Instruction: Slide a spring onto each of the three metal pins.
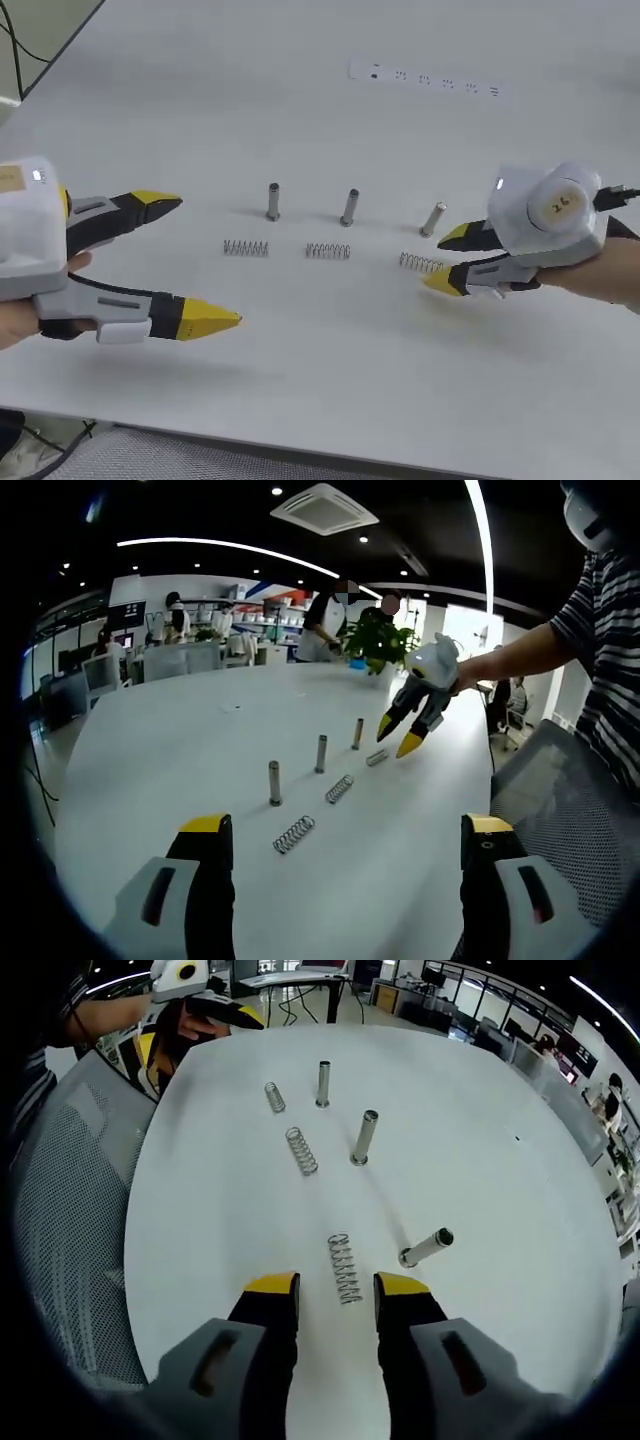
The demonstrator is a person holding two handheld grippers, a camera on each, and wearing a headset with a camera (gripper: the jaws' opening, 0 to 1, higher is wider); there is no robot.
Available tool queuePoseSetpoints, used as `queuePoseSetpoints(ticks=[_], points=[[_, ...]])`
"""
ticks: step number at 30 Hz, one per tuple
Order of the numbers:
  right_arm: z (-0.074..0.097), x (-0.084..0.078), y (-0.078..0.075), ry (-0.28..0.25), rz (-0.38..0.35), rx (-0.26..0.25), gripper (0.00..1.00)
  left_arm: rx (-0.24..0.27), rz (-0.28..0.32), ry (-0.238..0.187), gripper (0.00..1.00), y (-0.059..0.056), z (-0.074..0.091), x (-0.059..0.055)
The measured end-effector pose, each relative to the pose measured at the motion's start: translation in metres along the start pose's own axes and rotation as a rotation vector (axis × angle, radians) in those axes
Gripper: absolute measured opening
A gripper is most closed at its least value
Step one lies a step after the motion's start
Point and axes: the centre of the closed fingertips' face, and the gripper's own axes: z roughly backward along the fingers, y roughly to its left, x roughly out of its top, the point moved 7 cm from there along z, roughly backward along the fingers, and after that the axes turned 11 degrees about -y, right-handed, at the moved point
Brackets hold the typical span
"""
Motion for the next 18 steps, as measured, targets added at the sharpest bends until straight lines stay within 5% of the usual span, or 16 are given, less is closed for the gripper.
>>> queuePoseSetpoints(ticks=[18], points=[[-0.016,-0.003,0.000,0.125,0.065,0.077,0.23,0.006,0.007,0.007,0.94,0.002,0.003,-0.003]])
